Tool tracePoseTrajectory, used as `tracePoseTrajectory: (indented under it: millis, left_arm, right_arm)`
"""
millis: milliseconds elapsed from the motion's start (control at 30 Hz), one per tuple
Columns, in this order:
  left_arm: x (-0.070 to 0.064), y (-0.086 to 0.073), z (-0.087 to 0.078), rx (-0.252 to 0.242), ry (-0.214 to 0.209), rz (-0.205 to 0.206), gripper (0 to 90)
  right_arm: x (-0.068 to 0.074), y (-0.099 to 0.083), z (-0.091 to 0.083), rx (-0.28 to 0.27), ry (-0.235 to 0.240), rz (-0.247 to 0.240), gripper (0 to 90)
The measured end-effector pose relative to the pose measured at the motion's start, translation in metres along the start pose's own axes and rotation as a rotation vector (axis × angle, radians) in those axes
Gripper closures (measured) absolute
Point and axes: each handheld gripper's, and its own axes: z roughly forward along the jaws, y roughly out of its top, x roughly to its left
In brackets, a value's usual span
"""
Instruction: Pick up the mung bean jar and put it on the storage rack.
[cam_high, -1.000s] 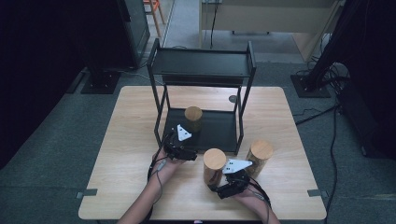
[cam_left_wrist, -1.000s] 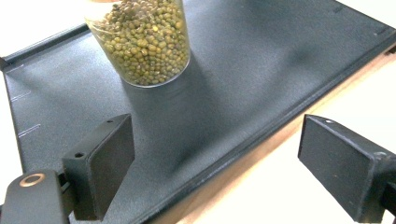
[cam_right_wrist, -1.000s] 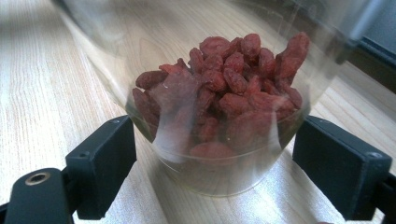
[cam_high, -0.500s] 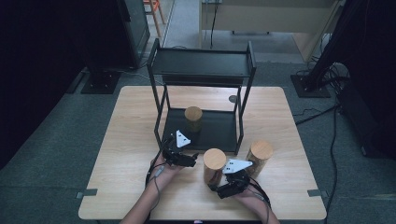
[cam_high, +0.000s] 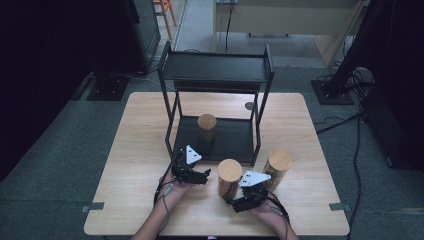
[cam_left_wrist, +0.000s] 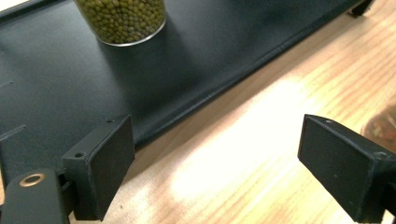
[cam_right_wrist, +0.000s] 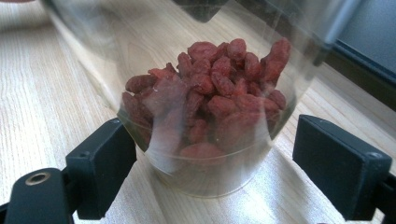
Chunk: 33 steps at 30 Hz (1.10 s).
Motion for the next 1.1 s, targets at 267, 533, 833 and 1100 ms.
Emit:
tracePoseTrajectory:
  millis: [267, 533, 833, 1100]
  left_arm:
    - [0.0, -0.006, -0.005, -0.004, -0.01, -0.013, 11.4]
    - [0.0, -0.012, -0.005, 0.002, -0.02, -0.022, 11.4]
    - [-0.001, -0.02, -0.009, 0.004, -0.036, -0.03, 11.4]
    - [-0.003, -0.024, -0.012, -0.004, -0.045, -0.026, 11.3]
  right_arm:
    - [0.003, 0.0, 0.0, -0.004, -0.025, -0.01, 13.4]
    - [0.004, 0.0, 0.0, -0.007, -0.032, -0.011, 13.4]
    - [0.004, 0.0, 0.0, -0.005, -0.032, -0.011, 13.4]
    - [0.004, 0.0, 0.0, -0.005, -0.034, -0.014, 13.4]
